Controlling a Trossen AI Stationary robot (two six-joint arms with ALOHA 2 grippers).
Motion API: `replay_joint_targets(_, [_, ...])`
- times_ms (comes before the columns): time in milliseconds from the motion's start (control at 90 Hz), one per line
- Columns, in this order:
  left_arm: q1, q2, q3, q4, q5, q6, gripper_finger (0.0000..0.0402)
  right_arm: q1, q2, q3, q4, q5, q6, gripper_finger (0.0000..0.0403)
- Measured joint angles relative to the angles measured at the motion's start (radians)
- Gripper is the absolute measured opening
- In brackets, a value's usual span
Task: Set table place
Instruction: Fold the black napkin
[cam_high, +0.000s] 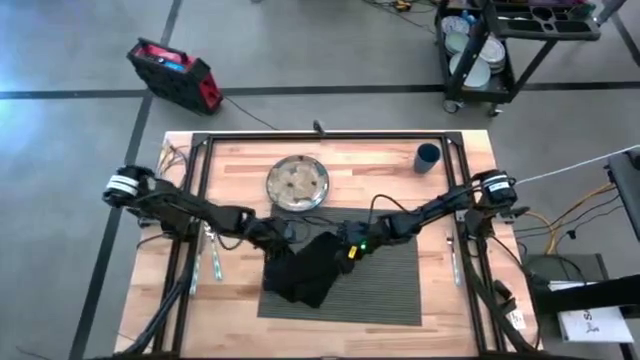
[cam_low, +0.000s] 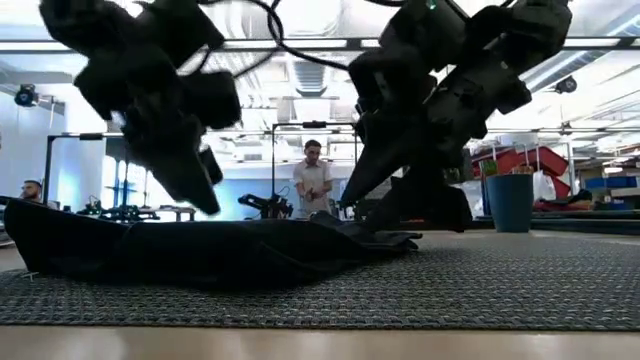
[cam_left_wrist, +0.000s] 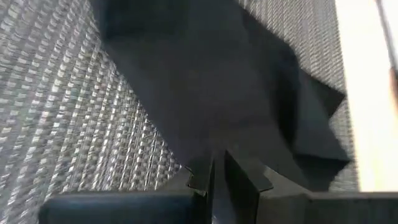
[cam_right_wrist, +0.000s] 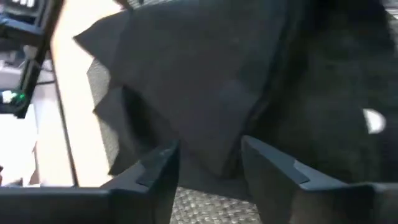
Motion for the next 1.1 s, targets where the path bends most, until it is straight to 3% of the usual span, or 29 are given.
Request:
replay_joint_targets(222, [0.001,0.095,0.038,0.007,0.019,0.001,0.002,0.0,0.001,0.0,0.001,-0.005,0.014,0.0137])
replay_joint_targets(722, [0.001,0.102,0.046,0.006,0.02,0.004,0.002,0.002,0.044,0.002,0.022,-0.042,0.021,0.0074])
replay_joint_targets(922, [0.001,0.102,0.045,0.006,0.02,0.002,0.002,0.002,0.066,0.002,0.137,-0.065,0.029,0.0057])
replay_joint_targets(1100, [0.001,0.102,0.045,0.008,0.02,0.001,0.002,-0.003,0.066,0.057,0.147,-0.081,-0.015,0.0012])
